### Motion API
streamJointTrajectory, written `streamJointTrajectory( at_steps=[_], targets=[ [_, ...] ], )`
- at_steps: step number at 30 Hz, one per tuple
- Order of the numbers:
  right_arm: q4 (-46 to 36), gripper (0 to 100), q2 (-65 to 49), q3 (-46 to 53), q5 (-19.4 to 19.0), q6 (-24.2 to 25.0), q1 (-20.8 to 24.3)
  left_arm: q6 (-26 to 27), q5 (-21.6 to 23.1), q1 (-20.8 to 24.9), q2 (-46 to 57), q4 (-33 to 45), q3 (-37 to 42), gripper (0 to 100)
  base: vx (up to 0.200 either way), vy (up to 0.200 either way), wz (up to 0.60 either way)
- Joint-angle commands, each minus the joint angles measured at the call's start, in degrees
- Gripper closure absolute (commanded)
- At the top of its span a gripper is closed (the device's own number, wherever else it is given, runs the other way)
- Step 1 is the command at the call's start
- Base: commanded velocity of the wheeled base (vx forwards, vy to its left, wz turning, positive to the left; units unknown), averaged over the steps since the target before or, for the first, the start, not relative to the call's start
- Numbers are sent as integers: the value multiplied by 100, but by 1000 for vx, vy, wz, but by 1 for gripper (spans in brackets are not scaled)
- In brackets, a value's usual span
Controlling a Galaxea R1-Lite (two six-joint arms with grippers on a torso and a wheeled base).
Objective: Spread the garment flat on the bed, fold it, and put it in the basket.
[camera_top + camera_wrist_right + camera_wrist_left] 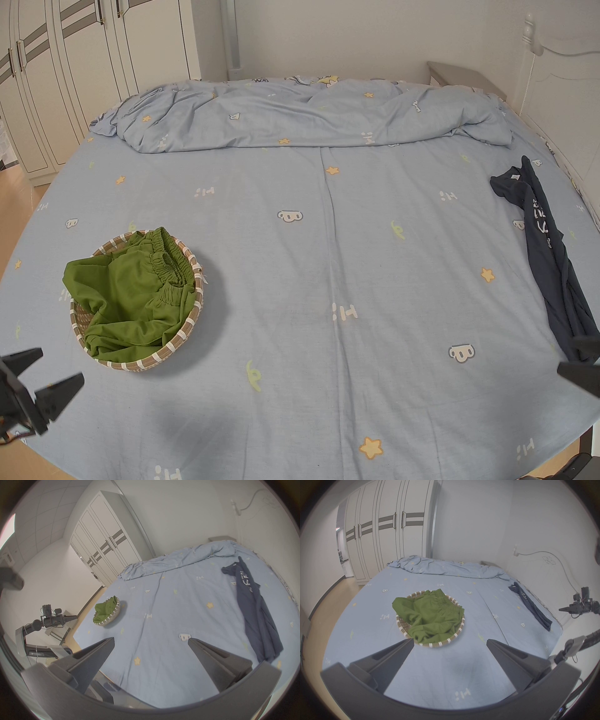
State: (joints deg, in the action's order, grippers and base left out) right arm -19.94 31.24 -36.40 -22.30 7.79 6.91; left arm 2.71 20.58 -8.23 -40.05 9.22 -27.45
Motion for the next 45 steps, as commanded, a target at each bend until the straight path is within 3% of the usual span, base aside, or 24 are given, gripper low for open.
streamJointTrajectory(
  at_steps=[1,6,9,10,11,14,15,16,18,20,21,25,26,29,35,36,40,45],
  targets=[
    [-1108,0,-2518,959,-3,-234,-744,-16,-1,761,2502,177,1365,0,0,0,0],
    [-1126,0,-3089,1346,50,-225,-709,37,-1,1456,3460,942,1568,0,0,0,0],
    [-1117,0,-3089,1460,208,-208,-709,81,-107,1482,3433,959,1770,0,0,0,0],
    [-1047,0,-3089,1663,586,-296,-709,-33,-414,1473,3433,924,1796,0,0,0,0],
    [-1038,0,-3089,1680,604,-304,-709,-42,-441,1482,3433,924,1805,0,0,0,0],
    [-133,0,-3089,2339,999,-392,-709,-227,-1513,1473,3442,546,1893,0,0,0,0],
    [-71,0,-3089,2374,1026,-392,-709,-235,-1566,1473,3442,511,1902,0,0,0,0],
    [676,0,-3089,2867,1447,-410,-709,-350,-2049,1473,3442,98,2095,0,0,0,0],
    [1748,0,-3098,3412,1887,-559,-709,-490,-2471,1473,3442,-509,2376,0,0,0,0],
    [1748,0,-3098,3412,1887,-559,-709,-490,-2471,1473,3442,-509,2376,0,0,0,0],
    [2302,0,-3089,3640,2063,-814,-718,-473,-2972,1473,3442,-1115,2693,0,0,0,0],
    [1968,0,-3089,3640,2212,-814,-718,-534,-3736,1412,3442,-1256,2745,0,0,0,0],
    [1968,0,-3089,3640,2212,-814,-718,-534,-3736,1412,3442,-1256,2745,0,0,0,0],
    [1968,0,-3089,3640,2212,-823,-709,-464,-3719,796,3846,-1229,2745,0,0,0,0],
    [1968,0,-3089,3640,2177,-814,-718,-473,-3640,832,3996,-1203,2737,0,0,0,0],
    [1968,0,-3089,3640,2177,-814,-709,-499,-3156,832,3987,-1141,2728,0,0,0,0],
    [1977,0,-3089,3640,2159,-823,-709,-235,-2040,832,3996,-974,2745,0,0,0,0],
    [1968,0,-3089,3640,2098,-814,-709,-227,-2067,832,3987,-922,2745,0,0,0,0]
  ],
)
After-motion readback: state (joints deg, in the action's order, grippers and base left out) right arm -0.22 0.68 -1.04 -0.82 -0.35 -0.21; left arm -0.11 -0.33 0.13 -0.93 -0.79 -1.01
